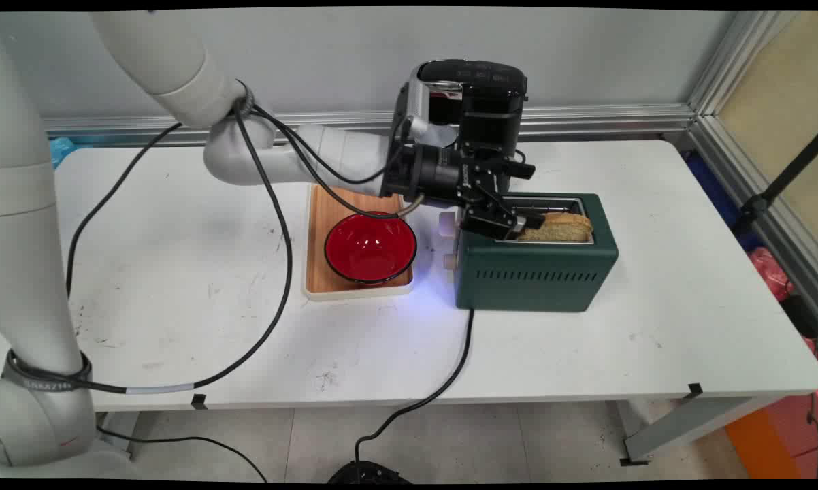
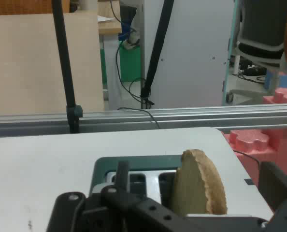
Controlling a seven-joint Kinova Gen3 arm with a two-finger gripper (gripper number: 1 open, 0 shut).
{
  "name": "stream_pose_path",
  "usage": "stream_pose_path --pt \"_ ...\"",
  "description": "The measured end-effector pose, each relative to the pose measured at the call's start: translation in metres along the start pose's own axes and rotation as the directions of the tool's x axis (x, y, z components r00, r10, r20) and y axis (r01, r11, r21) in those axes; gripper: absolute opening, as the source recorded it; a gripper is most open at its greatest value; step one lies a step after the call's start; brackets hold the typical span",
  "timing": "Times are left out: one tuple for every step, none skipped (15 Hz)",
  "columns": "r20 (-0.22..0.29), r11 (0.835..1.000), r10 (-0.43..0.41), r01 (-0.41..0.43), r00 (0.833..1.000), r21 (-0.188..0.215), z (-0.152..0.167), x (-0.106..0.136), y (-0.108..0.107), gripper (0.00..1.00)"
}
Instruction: Press the toaster switch
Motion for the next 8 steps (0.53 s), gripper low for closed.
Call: stream_pose_path --pt "-0.002 1.0 0.0 0.0 1.0 0.002 -0.003 0.002 -0.001 1.0" --pt "-0.006 1.0 -0.001 0.001 1.0 0.005 -0.007 0.004 -0.002 1.0" --pt "-0.01 1.0 -0.001 0.001 1.0 0.008 -0.011 0.008 -0.003 1.0" --pt "-0.014 1.0 -0.002 0.002 1.0 0.01 -0.015 0.011 -0.003 1.0" --pt "-0.018 1.0 -0.003 0.004 1.0 0.012 -0.019 0.014 -0.004 1.0" --pt "-0.022 1.0 -0.004 0.004 1.0 0.013 -0.025 0.018 -0.004 1.0" --pt "-0.025 1.0 -0.005 0.005 1.0 0.012 -0.03 0.022 -0.004 1.0" --pt "-0.027 1.0 -0.004 0.005 1.0 0.011 -0.033 0.024 -0.005 1.0"
